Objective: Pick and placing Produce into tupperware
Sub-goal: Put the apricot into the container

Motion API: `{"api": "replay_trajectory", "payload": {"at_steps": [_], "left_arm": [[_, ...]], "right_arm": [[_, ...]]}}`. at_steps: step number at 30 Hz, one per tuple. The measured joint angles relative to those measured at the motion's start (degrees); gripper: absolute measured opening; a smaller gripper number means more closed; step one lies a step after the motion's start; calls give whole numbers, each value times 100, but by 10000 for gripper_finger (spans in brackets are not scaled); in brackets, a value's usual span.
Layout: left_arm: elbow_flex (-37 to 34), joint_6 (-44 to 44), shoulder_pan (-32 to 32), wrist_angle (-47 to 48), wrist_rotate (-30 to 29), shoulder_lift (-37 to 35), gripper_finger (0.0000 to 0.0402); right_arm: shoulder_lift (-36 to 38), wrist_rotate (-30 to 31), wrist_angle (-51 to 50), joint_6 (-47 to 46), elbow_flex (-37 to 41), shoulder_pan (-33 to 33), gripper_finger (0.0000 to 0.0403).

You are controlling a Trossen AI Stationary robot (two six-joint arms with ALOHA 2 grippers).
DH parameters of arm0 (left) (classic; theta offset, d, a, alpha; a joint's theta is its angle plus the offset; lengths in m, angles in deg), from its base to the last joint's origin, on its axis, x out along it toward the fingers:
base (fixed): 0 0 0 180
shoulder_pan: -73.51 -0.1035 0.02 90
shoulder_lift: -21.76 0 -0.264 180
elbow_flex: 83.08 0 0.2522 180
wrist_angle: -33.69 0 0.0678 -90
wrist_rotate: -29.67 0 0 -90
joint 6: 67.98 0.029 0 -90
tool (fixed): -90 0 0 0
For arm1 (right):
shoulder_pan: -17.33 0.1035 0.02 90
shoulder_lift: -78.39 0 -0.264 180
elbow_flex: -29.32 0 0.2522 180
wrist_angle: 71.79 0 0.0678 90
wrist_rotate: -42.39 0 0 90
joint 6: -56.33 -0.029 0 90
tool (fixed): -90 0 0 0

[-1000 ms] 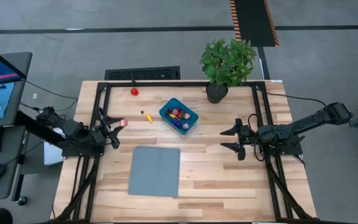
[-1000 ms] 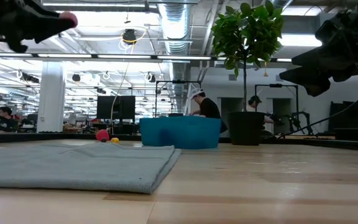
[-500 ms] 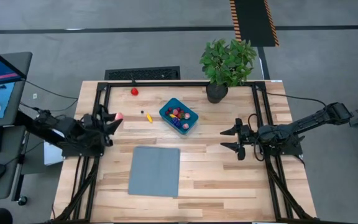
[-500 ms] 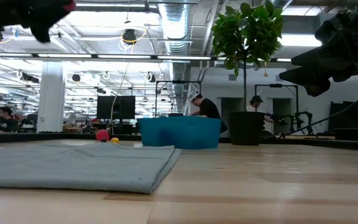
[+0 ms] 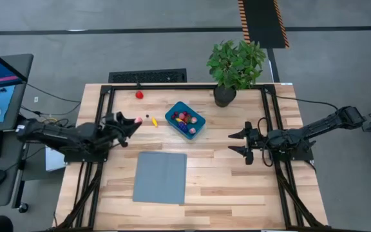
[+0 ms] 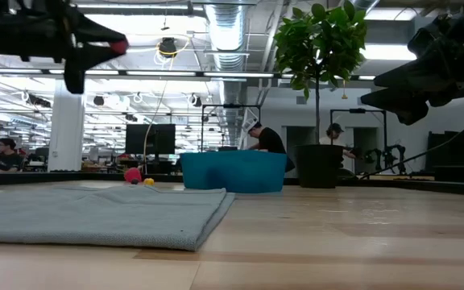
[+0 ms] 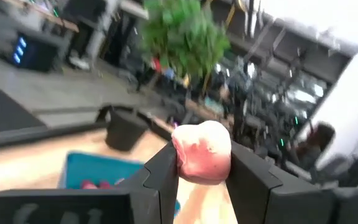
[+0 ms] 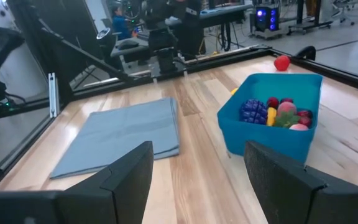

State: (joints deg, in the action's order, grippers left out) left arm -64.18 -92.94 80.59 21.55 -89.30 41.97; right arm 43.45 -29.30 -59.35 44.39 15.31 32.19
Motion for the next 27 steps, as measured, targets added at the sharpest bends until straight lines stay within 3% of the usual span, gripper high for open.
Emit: {"api": "replay_trajectory", "payload": {"at_steps": [9,13,19,23,27], "left_arm": [[889,-410,-1230,134,1537,2162,104],[1471,379,-1761,99,2361,3059,104],[2390,1154,-2202,49,2736,4180,104],[3105,1255,-2469,732,2882,4914,104],[3653,1218,-2671,1314,3515,5629,104]], "right_arm": [[0,0,0,32,0,0,274],[0,0,0,32,0,0,274],[0,-4,-45,18,0,7,274],[2,-7,-48,-9,0,11,274],[2,-18,-57,-142,0,11,274]]}}
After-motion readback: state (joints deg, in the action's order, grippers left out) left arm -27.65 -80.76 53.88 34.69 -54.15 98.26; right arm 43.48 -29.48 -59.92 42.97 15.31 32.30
